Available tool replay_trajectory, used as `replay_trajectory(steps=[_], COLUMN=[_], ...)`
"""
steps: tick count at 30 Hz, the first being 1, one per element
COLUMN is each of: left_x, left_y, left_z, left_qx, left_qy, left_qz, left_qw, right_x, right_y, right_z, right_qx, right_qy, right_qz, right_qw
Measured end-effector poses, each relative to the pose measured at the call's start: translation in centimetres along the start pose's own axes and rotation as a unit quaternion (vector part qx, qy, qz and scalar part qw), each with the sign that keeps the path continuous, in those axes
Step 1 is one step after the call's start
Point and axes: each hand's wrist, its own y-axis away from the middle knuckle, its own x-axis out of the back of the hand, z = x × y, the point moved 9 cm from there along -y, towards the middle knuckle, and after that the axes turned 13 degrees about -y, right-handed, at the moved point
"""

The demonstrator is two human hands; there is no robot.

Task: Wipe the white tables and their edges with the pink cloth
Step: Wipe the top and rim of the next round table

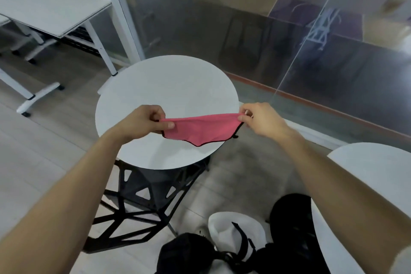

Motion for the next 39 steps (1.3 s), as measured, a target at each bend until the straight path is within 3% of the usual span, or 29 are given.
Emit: replay_trajectory(steps=[5,8,14,18,22,25,27,29,30,34,36,39], left_x=[0.3,-1.0,-6.9,-10.0,-13.8,-14.0,-13.4,-12.9,-12.6,-12.0,-11.0,-9.9], left_y=[0.3,-0.1,-1.9,-2.1,-0.7,-0.1,-0.1,0.1,0.3,1.4,1.7,2.2], left_z=[2.3,2.6,3.3,5.7,8.4,10.0,10.2,10.3,10.6,11.6,11.4,10.3], left_qx=[-0.023,0.009,0.073,0.044,0.005,-0.047,-0.035,-0.028,-0.037,-0.097,-0.086,-0.027], left_qy=[0.049,0.038,0.058,-0.099,0.085,0.090,0.104,0.110,0.105,0.022,-0.013,-0.106], left_qz=[0.025,0.005,0.037,0.090,-0.014,-0.010,0.019,0.027,0.019,-0.008,0.022,0.102], left_qw=[0.998,0.999,0.995,0.990,0.996,0.995,0.994,0.993,0.994,0.995,0.996,0.989], right_x=[1.5,1.5,-0.6,-4.3,-5.6,-5.4,-3.9,-1.5,-1.2,-4.8,-4.5,-4.1], right_y=[0.8,1.5,3.9,6.0,6.7,6.9,6.7,6.0,5.9,5.1,4.6,4.8], right_z=[0.6,1.7,3.1,1.6,-0.3,-0.7,0.3,3.0,3.9,3.3,2.5,2.2], right_qx=[0.002,-0.028,-0.167,-0.203,-0.169,-0.152,-0.145,-0.145,-0.141,-0.066,-0.020,-0.034], right_qy=[0.029,0.028,-0.186,-0.346,-0.436,-0.461,-0.452,-0.368,-0.327,-0.340,-0.327,-0.380], right_qz=[0.019,-0.013,-0.022,-0.093,-0.094,-0.119,-0.085,0.013,0.021,-0.130,-0.120,-0.092], right_qw=[0.999,0.999,0.968,0.911,0.879,0.866,0.876,0.918,0.934,0.929,0.937,0.920])
